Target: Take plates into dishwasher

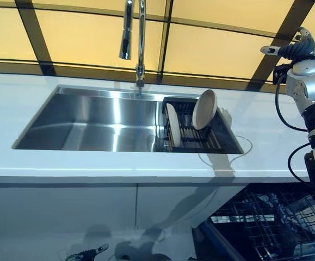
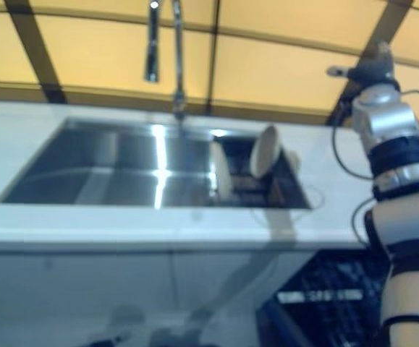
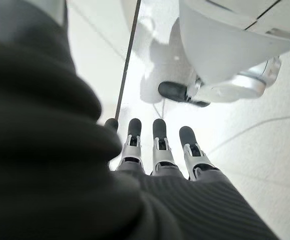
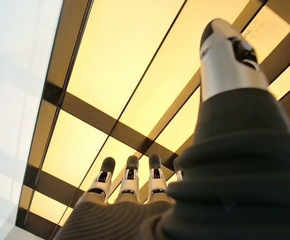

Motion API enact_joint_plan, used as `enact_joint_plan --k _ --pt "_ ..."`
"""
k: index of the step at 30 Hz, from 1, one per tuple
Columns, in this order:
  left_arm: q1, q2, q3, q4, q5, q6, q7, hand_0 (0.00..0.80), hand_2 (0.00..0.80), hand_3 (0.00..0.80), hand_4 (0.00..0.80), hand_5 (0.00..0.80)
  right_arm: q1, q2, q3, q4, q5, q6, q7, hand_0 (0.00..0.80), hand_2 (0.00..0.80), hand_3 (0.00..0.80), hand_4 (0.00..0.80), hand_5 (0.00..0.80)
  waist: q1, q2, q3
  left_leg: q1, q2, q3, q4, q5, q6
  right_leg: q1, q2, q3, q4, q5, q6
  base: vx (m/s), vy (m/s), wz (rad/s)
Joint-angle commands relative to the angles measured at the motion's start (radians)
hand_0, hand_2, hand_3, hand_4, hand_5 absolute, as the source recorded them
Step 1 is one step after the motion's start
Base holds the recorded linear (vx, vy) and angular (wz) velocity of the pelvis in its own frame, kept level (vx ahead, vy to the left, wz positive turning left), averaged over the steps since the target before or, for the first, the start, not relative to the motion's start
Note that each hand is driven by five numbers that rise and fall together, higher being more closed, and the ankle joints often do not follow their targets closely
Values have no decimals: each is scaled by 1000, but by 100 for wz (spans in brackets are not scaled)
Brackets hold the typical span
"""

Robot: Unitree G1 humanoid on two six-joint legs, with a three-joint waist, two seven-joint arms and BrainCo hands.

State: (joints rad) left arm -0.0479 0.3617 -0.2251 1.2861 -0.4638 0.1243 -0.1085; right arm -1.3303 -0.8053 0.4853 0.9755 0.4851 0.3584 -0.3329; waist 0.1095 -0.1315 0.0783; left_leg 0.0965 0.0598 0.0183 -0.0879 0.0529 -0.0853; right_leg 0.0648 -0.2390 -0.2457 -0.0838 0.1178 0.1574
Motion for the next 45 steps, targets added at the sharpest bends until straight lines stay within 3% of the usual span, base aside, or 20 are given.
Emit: enact_joint_plan --k 1,5,9,20,24,45 --pt "-30 -22 -27 43 24 -30 -7 0 0 0 0 0 -188 -74 101 43 23 -50 32 0 0 0 0 0 31 13 -16 -6 15 39 1 -3 17 10 18 -25 18 44 4 56 -10 29" --pt "-20 -25 -24 48 55 -34 -25 0 0 0 0 0 -160 -53 80 8 46 -42 34 0 0 0 0 0 38 11 -22 -16 9 25 1 -1 10 29 24 -30 10 26 -2 58 6 1" --pt "-5 -30 -38 48 64 -32 -37 0 0 0 0 0 -123 -29 70 4 37 22 87 0 0 0 0 0 40 15 -21 -16 10 18 1 0 8 38 25 -32 18 11 -10 82 17 1" --pt "25 -41 -53 54 62 -58 -42 0 0 0 0 0 -131 4 83 29 43 52 124 0 0 0 0 0 59 17 10 -66 13 8 1 19 -5 12 30 -35 -3 17 -12 23 10 4" --pt "36 -43 -48 44 63 -58 -38 0 0 0 0 0 -129 3 100 3 37 107 144 0 0 0 0 0 64 13 23 -81 12 3 1 24 -8 3 29 -41 -3 17 -10 -3 5 1" --pt "20 -23 -77 0 8 -95 -45 0 0 0 0 0 -179 14 145 11 65 101 73 0 0 0 0 0 76 19 124 -162 11 -15 1 41 -6 -76 29 -30 -3 32 -7 -16 -5 1"
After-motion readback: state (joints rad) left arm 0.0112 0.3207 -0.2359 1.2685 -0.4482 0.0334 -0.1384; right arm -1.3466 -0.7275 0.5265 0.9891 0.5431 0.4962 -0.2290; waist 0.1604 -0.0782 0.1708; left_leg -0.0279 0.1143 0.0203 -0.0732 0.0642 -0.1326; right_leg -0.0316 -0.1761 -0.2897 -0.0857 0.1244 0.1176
